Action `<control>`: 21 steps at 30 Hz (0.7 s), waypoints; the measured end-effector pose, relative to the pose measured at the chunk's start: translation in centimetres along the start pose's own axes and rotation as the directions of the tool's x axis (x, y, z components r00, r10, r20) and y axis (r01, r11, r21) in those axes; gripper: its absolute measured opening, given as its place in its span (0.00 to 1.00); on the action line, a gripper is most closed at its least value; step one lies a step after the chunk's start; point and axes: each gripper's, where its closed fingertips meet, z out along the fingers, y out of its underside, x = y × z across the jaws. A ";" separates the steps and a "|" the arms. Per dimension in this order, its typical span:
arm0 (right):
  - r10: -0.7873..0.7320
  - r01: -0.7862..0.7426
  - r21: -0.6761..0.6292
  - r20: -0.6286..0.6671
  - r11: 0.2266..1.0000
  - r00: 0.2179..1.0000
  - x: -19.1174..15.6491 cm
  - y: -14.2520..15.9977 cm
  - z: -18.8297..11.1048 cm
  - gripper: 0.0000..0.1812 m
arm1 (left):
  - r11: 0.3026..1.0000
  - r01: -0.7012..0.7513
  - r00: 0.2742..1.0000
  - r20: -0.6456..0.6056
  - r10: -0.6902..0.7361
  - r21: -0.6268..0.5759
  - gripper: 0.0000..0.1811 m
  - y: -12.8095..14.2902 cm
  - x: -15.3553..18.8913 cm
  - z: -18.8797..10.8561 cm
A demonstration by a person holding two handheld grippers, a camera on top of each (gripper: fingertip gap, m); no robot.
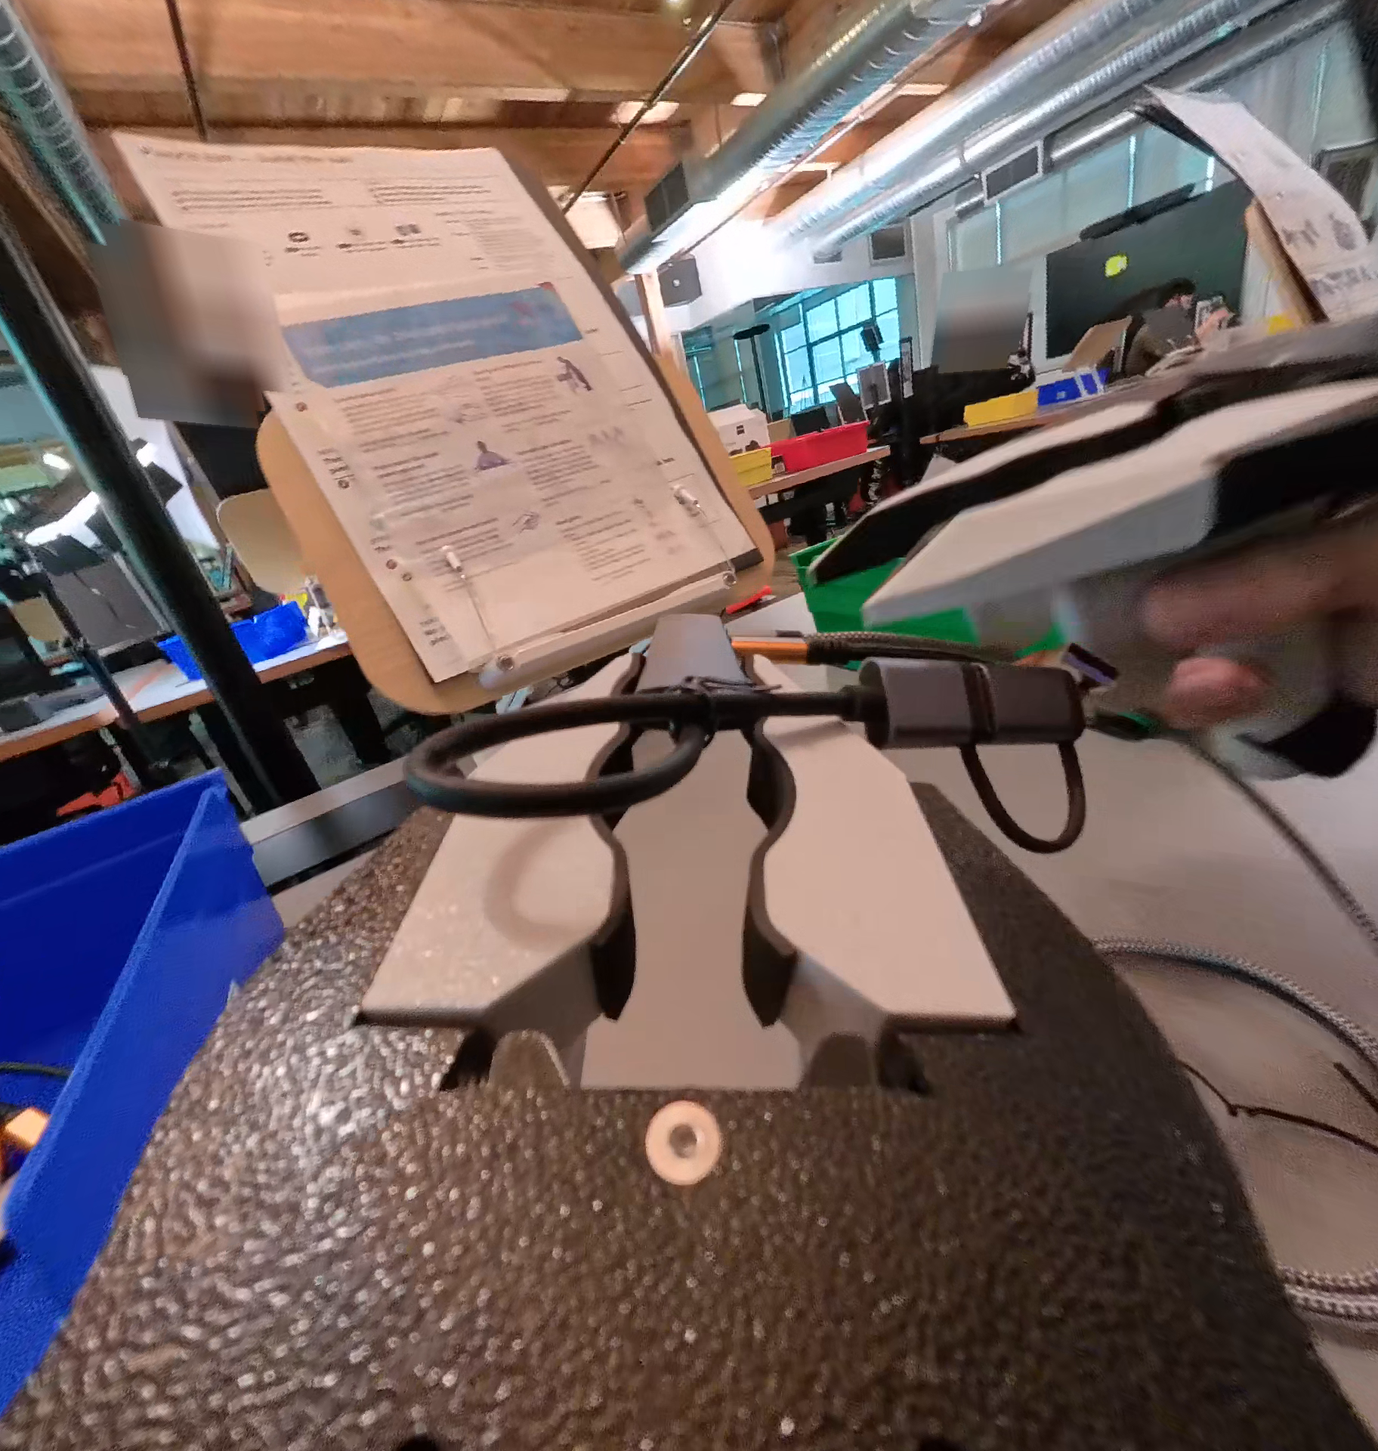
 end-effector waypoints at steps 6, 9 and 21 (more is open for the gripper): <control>-0.042 0.044 -0.036 0.043 0.998 0.998 0.7 2.3 3.4 0.09 | 0.999 -0.032 0.998 0.046 0.034 -0.040 0.12 1.0 -2.0 -0.4; 0.053 -0.054 0.029 0.028 0.998 0.998 0.9 2.8 3.0 0.08 | 0.998 -0.039 0.999 0.012 0.040 -0.043 0.12 1.2 -1.4 -0.1; -0.551 0.513 -0.221 -0.165 0.829 0.818 1.8 5.1 3.0 0.05 | 0.993 -0.022 1.000 -0.007 0.021 -0.118 0.12 2.6 -0.5 0.0</control>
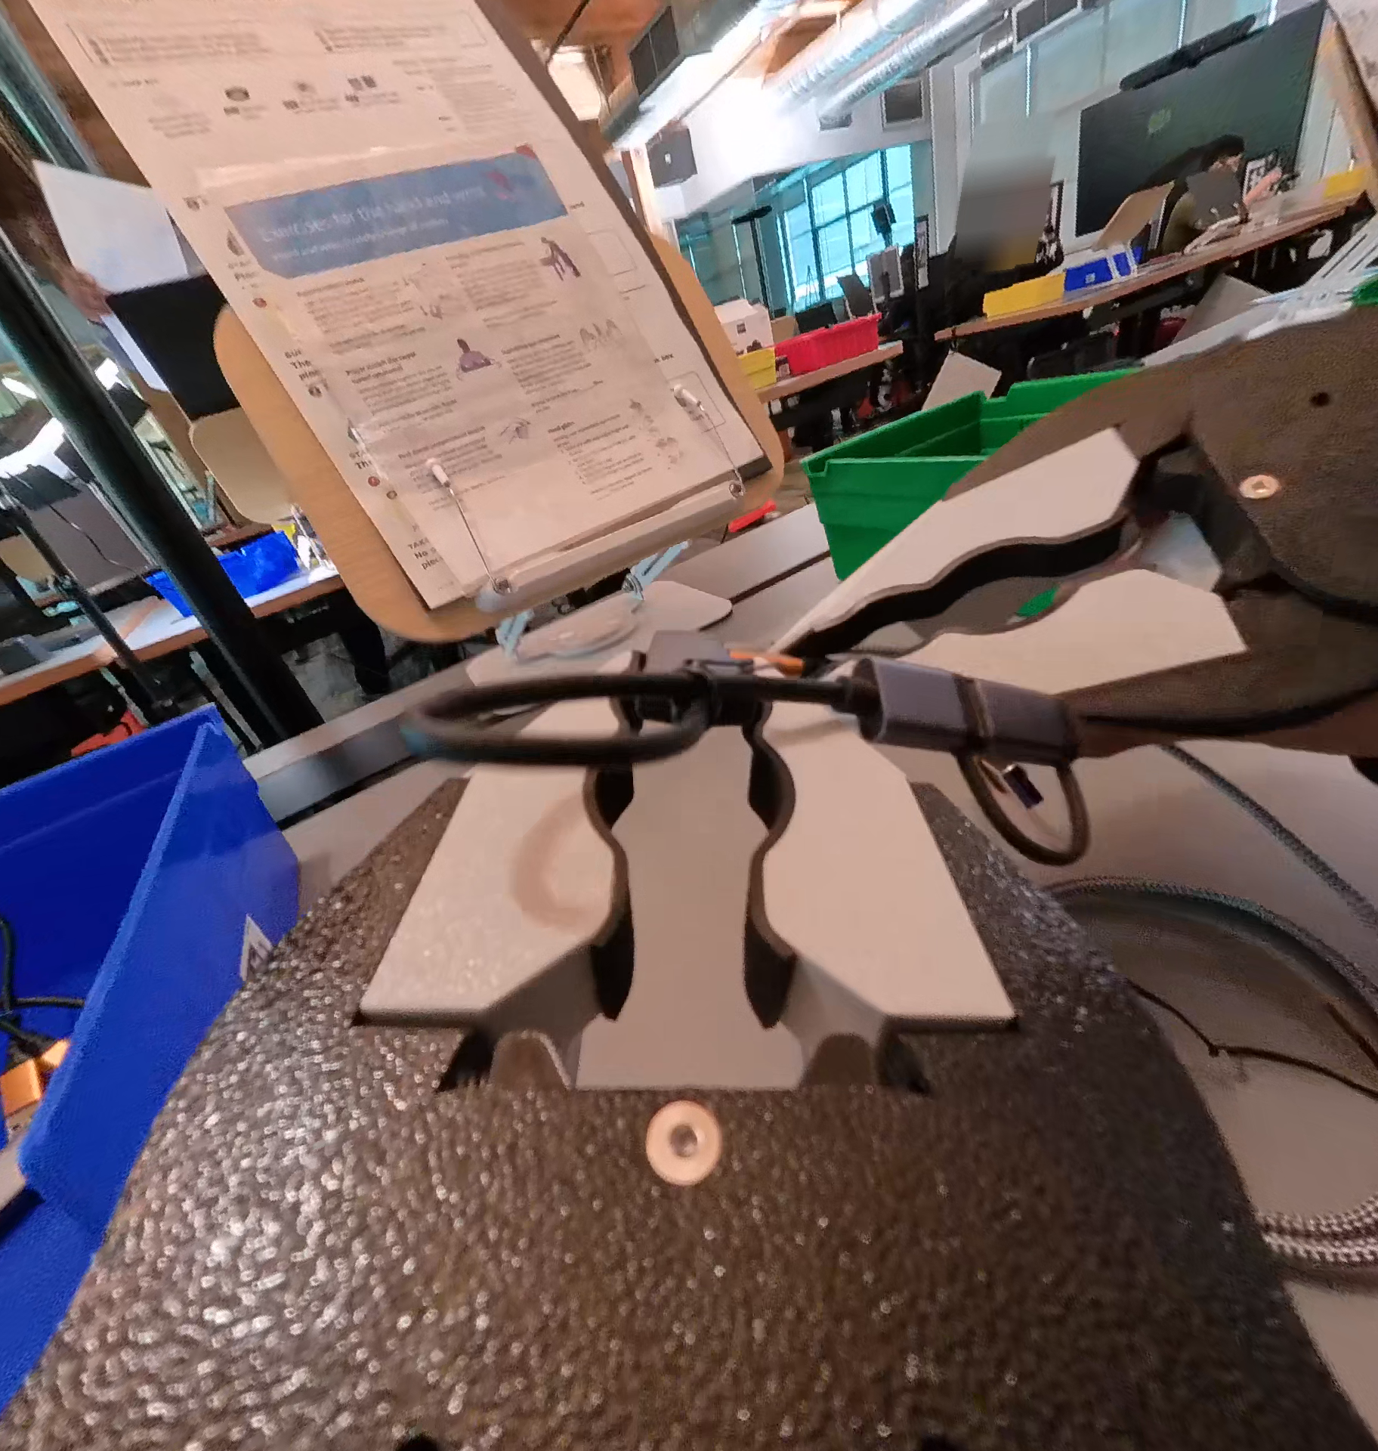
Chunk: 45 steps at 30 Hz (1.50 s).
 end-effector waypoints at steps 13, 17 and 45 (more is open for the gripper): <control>-0.389 0.384 -0.072 -0.082 0.921 0.918 0.3 0.9 -0.3 0.03 | 0.998 0.068 0.996 -0.059 -0.068 0.011 0.17 -0.1 1.8 0.6; -0.391 0.385 -0.078 -0.112 0.920 0.913 0.5 0.7 -0.3 0.03 | 1.000 0.009 1.000 0.021 -0.008 -0.027 0.12 0.3 0.8 0.7; 0.141 -0.134 0.238 -0.011 0.962 0.990 1.6 -1.6 -1.2 0.09 | 0.987 0.150 0.988 -0.035 -0.152 -0.054 0.11 0.9 0.6 0.6</control>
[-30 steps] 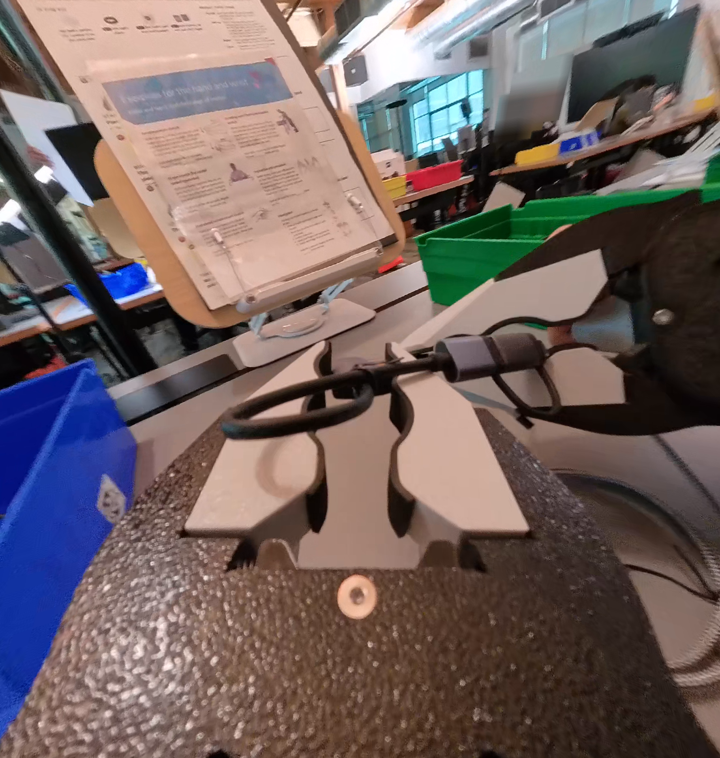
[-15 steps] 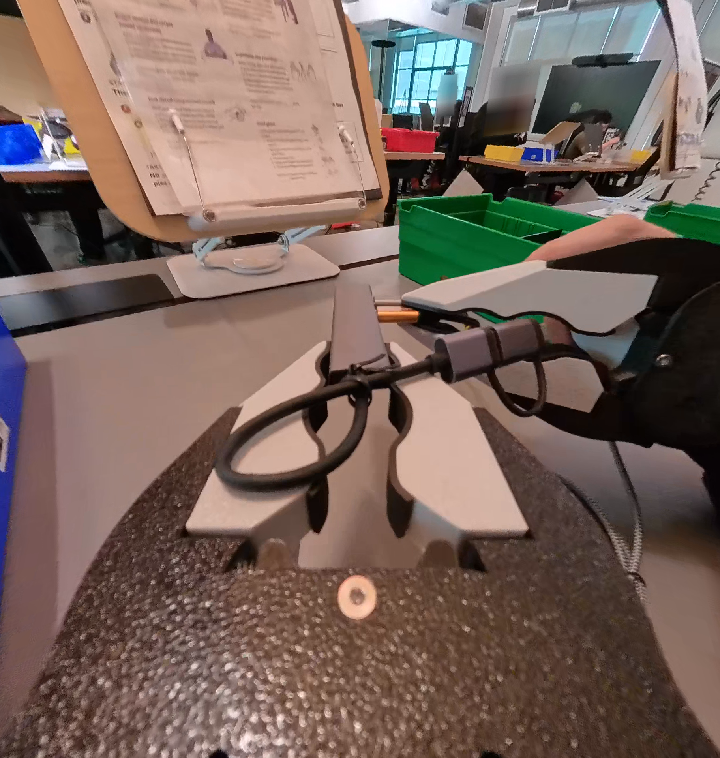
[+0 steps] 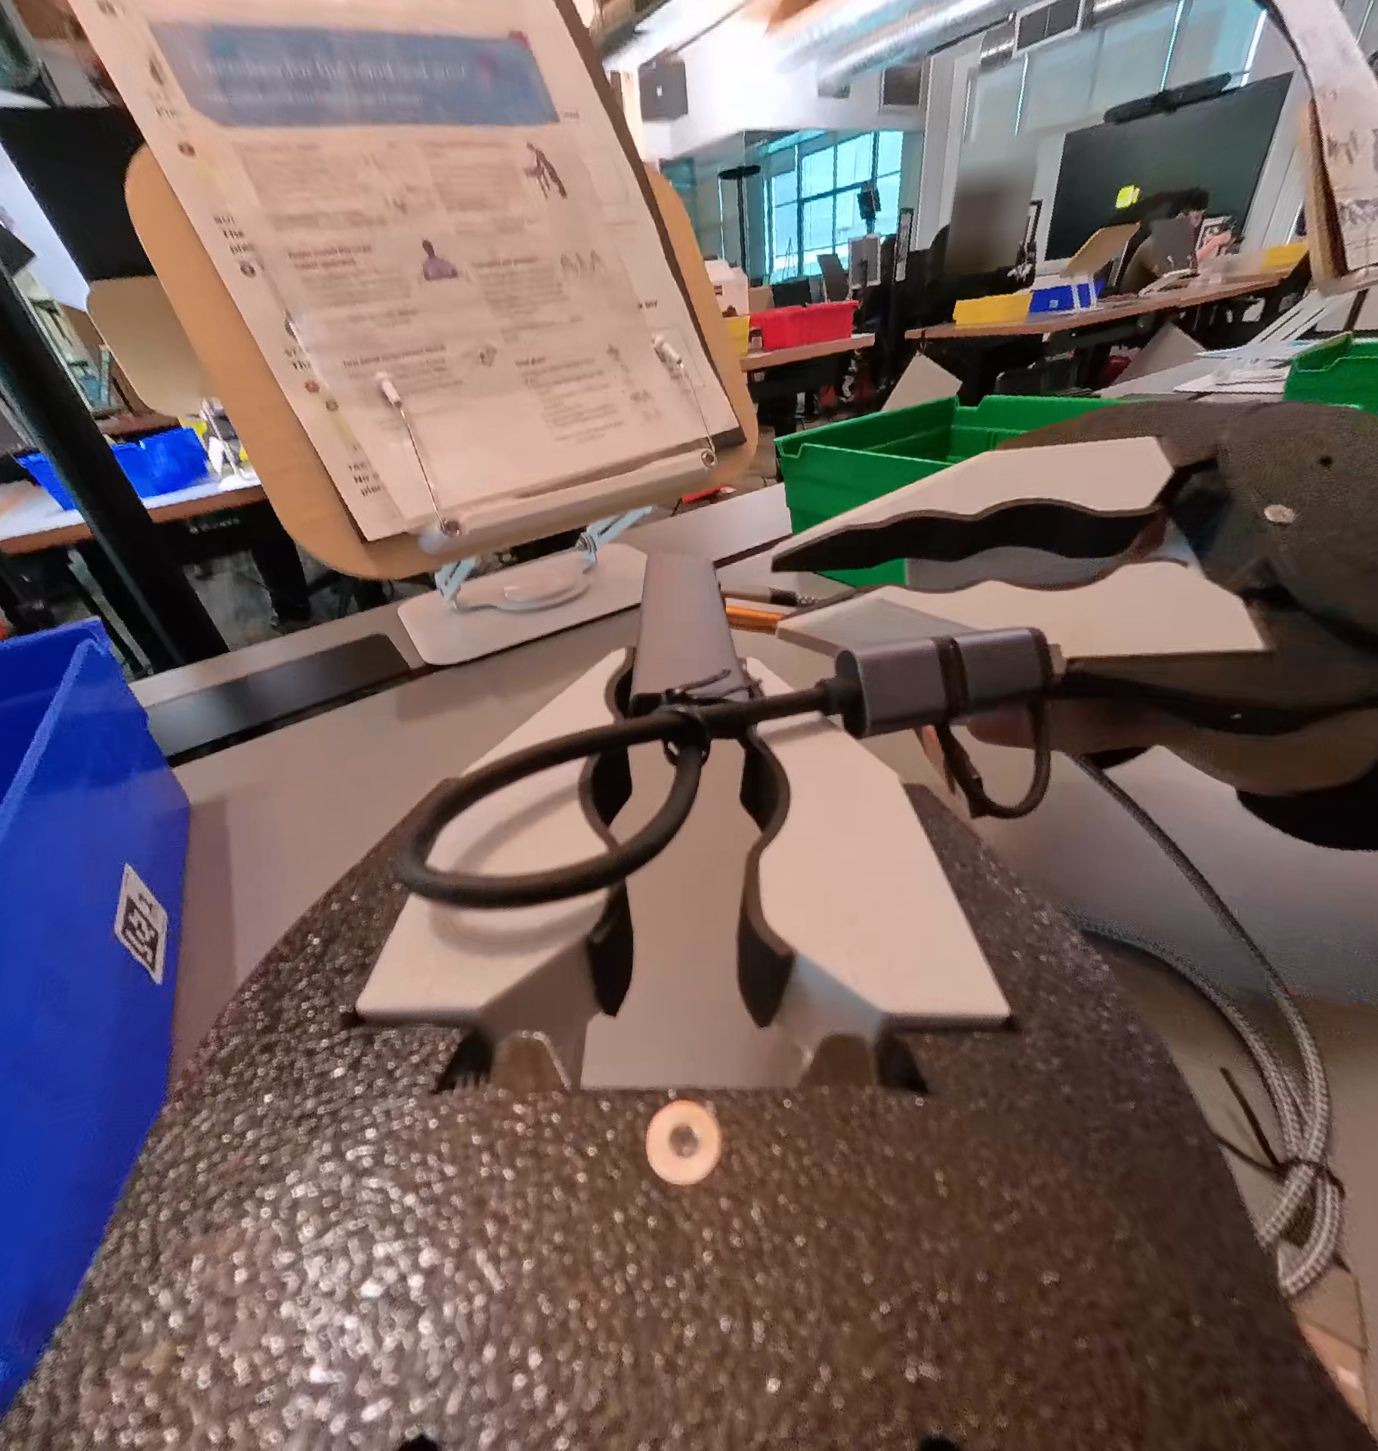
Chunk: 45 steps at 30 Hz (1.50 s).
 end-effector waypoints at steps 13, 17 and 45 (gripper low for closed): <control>0.416 -0.409 -0.082 0.088 0.909 0.905 -0.9 0.6 0.7 0.06 | 0.993 -0.102 0.994 0.052 0.099 0.060 0.11 -1.1 -0.2 -0.4; 0.436 -0.428 -0.095 0.087 0.899 0.896 -0.8 0.8 0.8 0.06 | 0.989 -0.133 0.990 0.063 0.128 0.066 0.11 -1.1 -0.2 -0.4; -0.109 0.102 -0.103 -0.059 0.989 0.992 -1.9 -0.6 1.3 0.04 | 0.988 -0.040 0.998 0.053 0.033 0.147 0.12 -2.1 -0.5 -0.7</control>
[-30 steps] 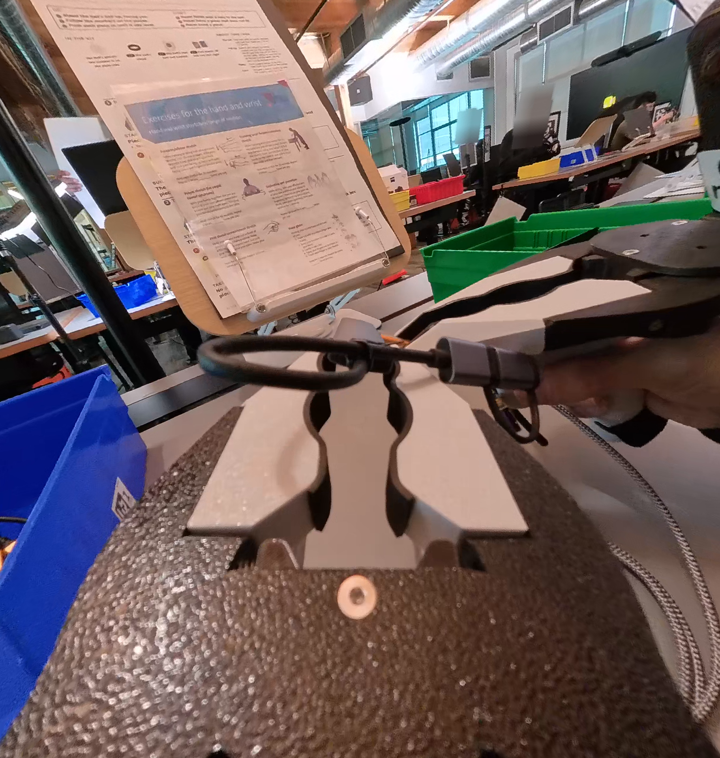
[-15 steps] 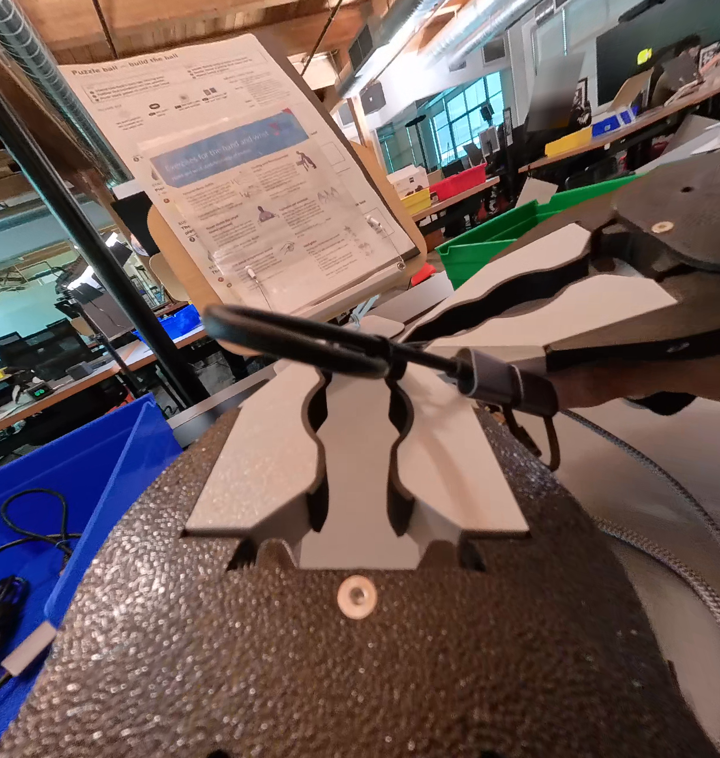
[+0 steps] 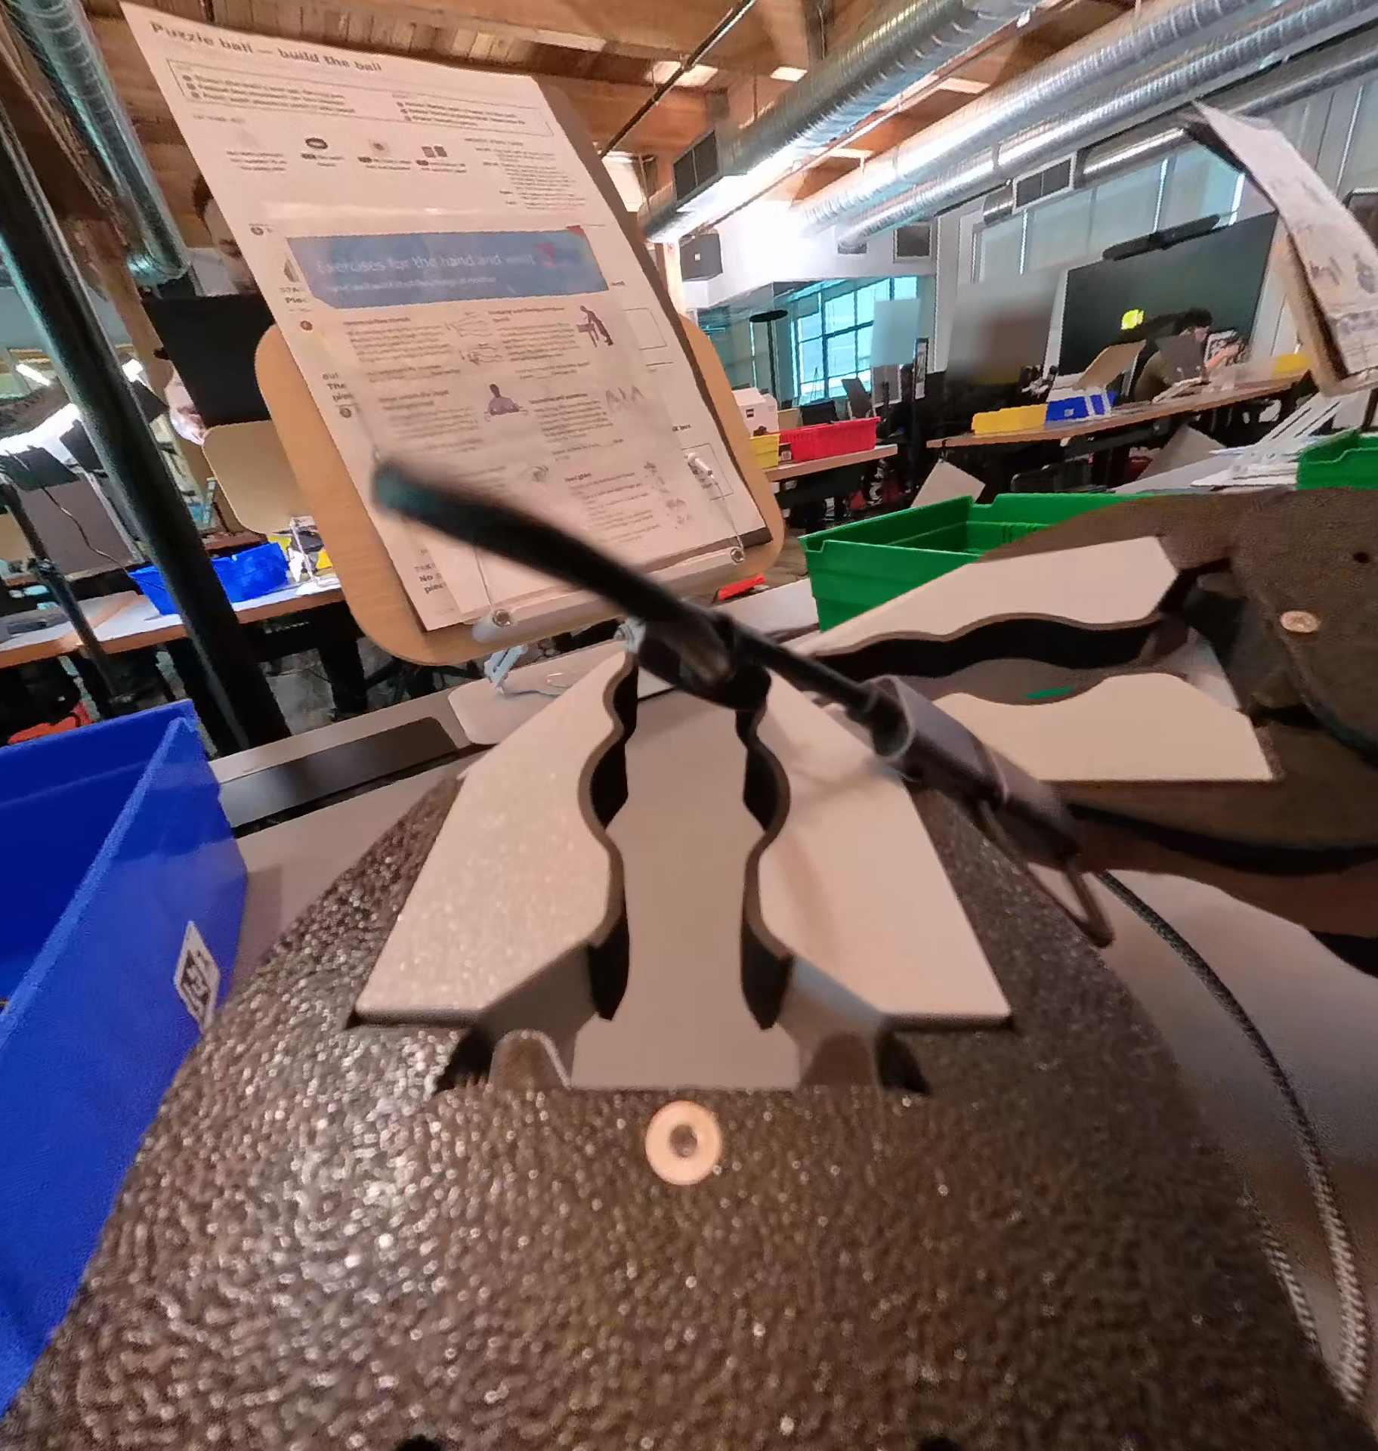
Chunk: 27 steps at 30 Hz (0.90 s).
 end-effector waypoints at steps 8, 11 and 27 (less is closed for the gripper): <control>-0.606 0.562 -0.256 -0.146 0.787 0.782 5.5 3.5 -1.8 0.03 | 0.953 -0.072 0.974 -0.226 0.003 -0.295 0.32 4.6 0.5 -0.6; -0.695 0.636 -0.314 -0.125 0.705 0.708 6.1 4.1 -1.9 0.03 | 0.910 -0.119 0.988 -0.137 0.069 -0.398 0.33 4.7 -2.7 -1.8; -0.796 0.743 -0.324 -0.058 0.586 0.603 3.4 3.5 -0.5 0.02 | 0.841 -0.030 0.996 0.053 0.070 -0.540 0.36 -1.4 -4.5 -6.1</control>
